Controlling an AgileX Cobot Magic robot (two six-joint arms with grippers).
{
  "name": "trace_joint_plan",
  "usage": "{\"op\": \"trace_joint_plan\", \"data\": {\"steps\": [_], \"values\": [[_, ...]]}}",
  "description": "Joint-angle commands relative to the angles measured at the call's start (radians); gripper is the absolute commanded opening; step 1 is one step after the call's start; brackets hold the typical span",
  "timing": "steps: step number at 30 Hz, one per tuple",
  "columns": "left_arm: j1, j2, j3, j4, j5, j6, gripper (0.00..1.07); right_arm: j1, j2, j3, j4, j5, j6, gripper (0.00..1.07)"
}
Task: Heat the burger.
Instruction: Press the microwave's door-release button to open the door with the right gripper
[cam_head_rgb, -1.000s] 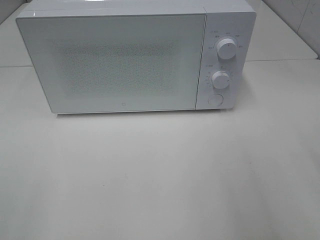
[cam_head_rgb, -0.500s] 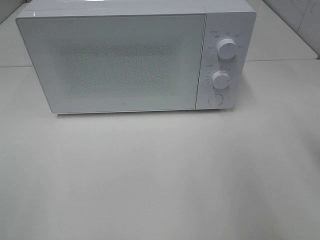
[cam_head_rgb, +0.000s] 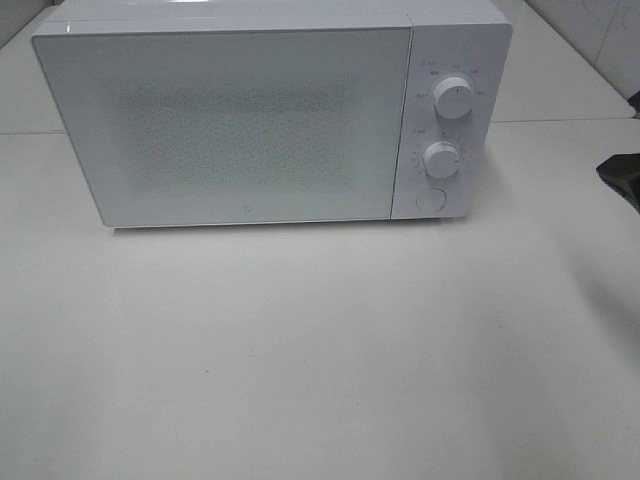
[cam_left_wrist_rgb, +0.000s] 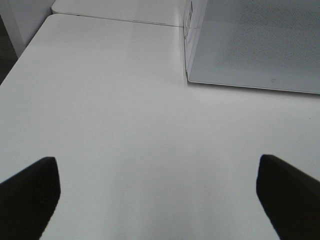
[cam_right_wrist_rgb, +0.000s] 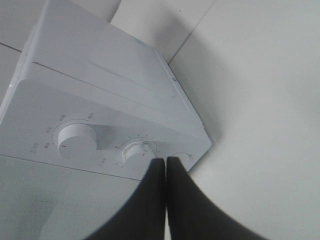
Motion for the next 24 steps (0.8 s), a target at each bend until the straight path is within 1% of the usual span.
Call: {"op": "trace_joint_plan", "data": {"steps": [1, 5, 6, 7, 8, 9, 10, 11, 12, 13, 14, 15, 16, 17, 18, 19, 20, 21, 22, 23, 24], "values": [[0.006, -0.010, 0.002, 0.001, -0.001, -0.006, 1.00, 0.001, 0.064, 0.003, -0.008, -0.088, 0.090, 0.00], [0.006, -0.010, 0.002, 0.001, -0.001, -0.006, 1.00, 0.001, 0.123, 0.003, -0.007, -0.134, 0.160, 0.00], [0.006, -0.010, 0.002, 0.001, -0.001, -0.006, 1.00, 0.014, 0.163, 0.003, 0.001, -0.154, 0.204, 0.00], [0.006, -0.010, 0.002, 0.001, -0.001, -0.006, 1.00, 0.014, 0.163, 0.003, 0.001, -0.154, 0.204, 0.00], [0.006, -0.010, 0.002, 0.001, -0.001, -0.006, 1.00, 0.045, 0.201, 0.003, 0.032, -0.182, 0.222, 0.00], [0.006, -0.010, 0.002, 0.001, -0.001, -0.006, 1.00, 0.045, 0.201, 0.003, 0.032, -0.182, 0.222, 0.00], [0.006, -0.010, 0.002, 0.001, -0.001, -0.006, 1.00, 0.095, 0.246, 0.003, 0.082, -0.224, 0.227, 0.00], [0.006, -0.010, 0.002, 0.001, -0.001, -0.006, 1.00, 0.116, 0.265, 0.003, 0.113, -0.248, 0.227, 0.00], [0.006, -0.010, 0.002, 0.001, -0.001, -0.006, 1.00, 0.116, 0.265, 0.003, 0.113, -0.248, 0.227, 0.00], [0.006, -0.010, 0.002, 0.001, -0.001, -0.006, 1.00, 0.169, 0.311, 0.003, 0.175, -0.292, 0.227, 0.00], [0.006, -0.010, 0.002, 0.001, -0.001, -0.006, 1.00, 0.195, 0.336, 0.003, 0.210, -0.317, 0.227, 0.00], [0.006, -0.010, 0.002, 0.001, -0.001, -0.006, 1.00, 0.195, 0.336, 0.003, 0.210, -0.317, 0.227, 0.00], [0.006, -0.010, 0.002, 0.001, -0.001, -0.006, 1.00, 0.237, 0.386, 0.003, 0.266, -0.360, 0.232, 0.00], [0.006, -0.010, 0.002, 0.001, -0.001, -0.006, 1.00, 0.259, 0.409, 0.000, 0.291, -0.382, 0.236, 0.00], [0.006, -0.010, 0.002, 0.001, -0.001, -0.006, 1.00, 0.259, 0.409, 0.000, 0.291, -0.382, 0.236, 0.00], [0.006, -0.010, 0.002, 0.001, -0.001, -0.006, 1.00, 0.296, 0.450, -0.008, 0.335, -0.417, 0.245, 0.00], [0.006, -0.010, 0.002, 0.001, -0.001, -0.006, 1.00, 0.316, 0.470, -0.014, 0.351, -0.426, 0.255, 0.00], [0.006, -0.010, 0.002, 0.001, -0.001, -0.006, 1.00, 0.316, 0.470, -0.014, 0.351, -0.426, 0.255, 0.00], [0.006, -0.010, 0.002, 0.001, -0.001, -0.006, 1.00, 0.348, 0.502, -0.031, 0.378, -0.426, 0.264, 0.00], [0.006, -0.010, 0.002, 0.001, -0.001, -0.006, 1.00, 0.348, 0.502, -0.031, 0.378, -0.426, 0.264, 0.00], [0.006, -0.010, 0.002, 0.001, -0.001, -0.006, 1.00, 0.374, 0.534, -0.051, 0.403, -0.426, 0.269, 0.00]]}}
